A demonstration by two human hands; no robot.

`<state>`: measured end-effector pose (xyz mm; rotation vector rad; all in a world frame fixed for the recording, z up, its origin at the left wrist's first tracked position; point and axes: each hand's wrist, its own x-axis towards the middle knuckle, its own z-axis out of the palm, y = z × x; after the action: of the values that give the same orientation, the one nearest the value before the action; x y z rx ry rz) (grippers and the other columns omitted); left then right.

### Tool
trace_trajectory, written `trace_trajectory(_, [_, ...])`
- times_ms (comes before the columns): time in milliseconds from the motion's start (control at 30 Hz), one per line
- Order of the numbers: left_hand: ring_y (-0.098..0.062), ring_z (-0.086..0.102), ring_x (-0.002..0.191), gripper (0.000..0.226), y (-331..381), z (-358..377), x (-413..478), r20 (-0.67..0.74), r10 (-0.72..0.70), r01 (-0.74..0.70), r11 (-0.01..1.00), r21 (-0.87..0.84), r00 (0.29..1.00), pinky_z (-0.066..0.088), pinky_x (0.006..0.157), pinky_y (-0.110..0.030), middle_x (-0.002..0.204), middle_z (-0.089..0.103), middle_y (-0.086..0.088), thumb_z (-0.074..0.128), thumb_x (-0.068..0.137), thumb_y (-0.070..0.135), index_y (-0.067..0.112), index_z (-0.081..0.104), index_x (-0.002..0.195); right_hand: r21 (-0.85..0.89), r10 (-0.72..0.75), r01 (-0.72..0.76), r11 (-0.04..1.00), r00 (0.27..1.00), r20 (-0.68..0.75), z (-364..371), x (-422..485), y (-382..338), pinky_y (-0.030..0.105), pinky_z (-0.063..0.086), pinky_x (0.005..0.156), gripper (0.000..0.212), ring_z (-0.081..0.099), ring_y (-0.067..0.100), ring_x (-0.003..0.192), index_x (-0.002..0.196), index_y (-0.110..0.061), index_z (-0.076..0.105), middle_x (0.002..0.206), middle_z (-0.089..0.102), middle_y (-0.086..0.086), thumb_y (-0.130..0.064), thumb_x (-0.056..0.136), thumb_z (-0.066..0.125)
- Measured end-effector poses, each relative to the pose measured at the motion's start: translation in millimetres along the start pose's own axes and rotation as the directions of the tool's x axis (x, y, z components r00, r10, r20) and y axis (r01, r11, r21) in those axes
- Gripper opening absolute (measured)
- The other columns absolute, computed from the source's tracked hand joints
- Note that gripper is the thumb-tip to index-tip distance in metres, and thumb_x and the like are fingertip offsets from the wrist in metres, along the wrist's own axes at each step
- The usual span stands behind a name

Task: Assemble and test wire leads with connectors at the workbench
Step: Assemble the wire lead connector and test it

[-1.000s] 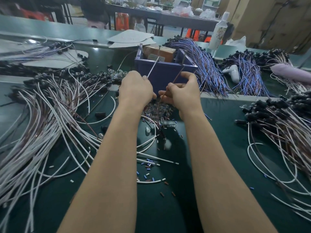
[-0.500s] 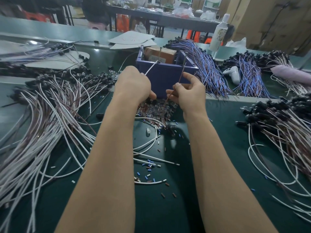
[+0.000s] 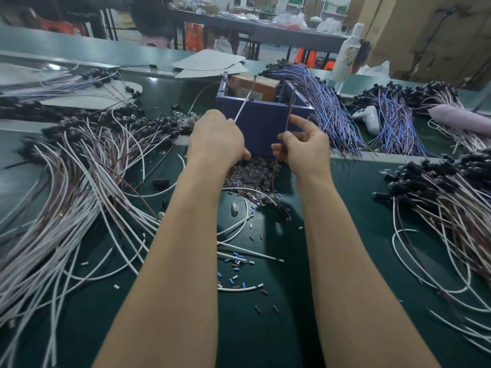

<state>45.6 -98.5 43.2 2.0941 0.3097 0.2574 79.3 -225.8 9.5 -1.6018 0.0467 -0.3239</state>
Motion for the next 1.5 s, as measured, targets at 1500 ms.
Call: trace_trajectory(1500, [-0.022, 0.064, 0.084, 0.032, 3, 3, -9, 0.113, 0.122, -0.135, 0.984, 0.113, 0.986, 0.044, 0.075, -0.027, 0.076, 0.072, -0.01, 0.035, 0.102, 0.022, 0.002, 0.059, 0.105, -0.052, -0.04, 0.038, 0.998, 0.999, -0.026, -1, -3, -5, 0.019, 0.048, 0.053, 0.031, 0.053, 0.004, 0.049, 0.108, -0.015, 0.061, 0.071, 0.058, -0.001, 0.002, 0.09, 0.042])
